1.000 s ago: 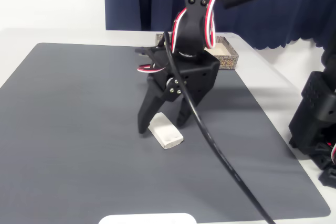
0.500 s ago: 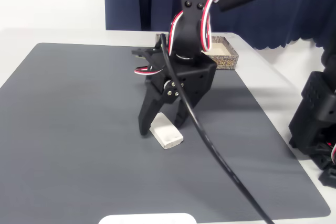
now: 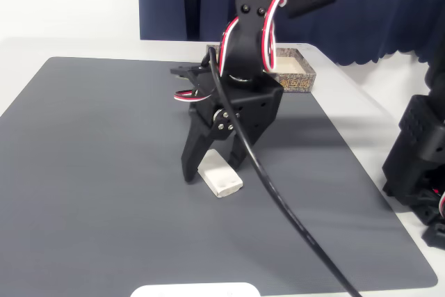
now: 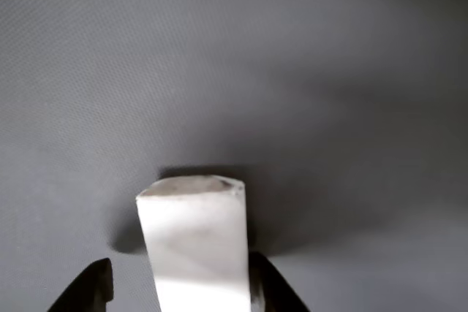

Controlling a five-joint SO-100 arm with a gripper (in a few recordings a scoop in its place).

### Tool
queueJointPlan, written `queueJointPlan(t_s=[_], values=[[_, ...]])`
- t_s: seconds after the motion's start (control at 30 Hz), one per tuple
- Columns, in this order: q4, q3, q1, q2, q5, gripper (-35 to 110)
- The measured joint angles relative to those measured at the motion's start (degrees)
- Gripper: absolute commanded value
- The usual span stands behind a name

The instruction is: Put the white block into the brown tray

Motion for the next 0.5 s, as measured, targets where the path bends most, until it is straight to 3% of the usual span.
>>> queueJointPlan(t_s=[0.5], values=[[0.0, 0.0, 0.0, -0.2, 0.0, 32]])
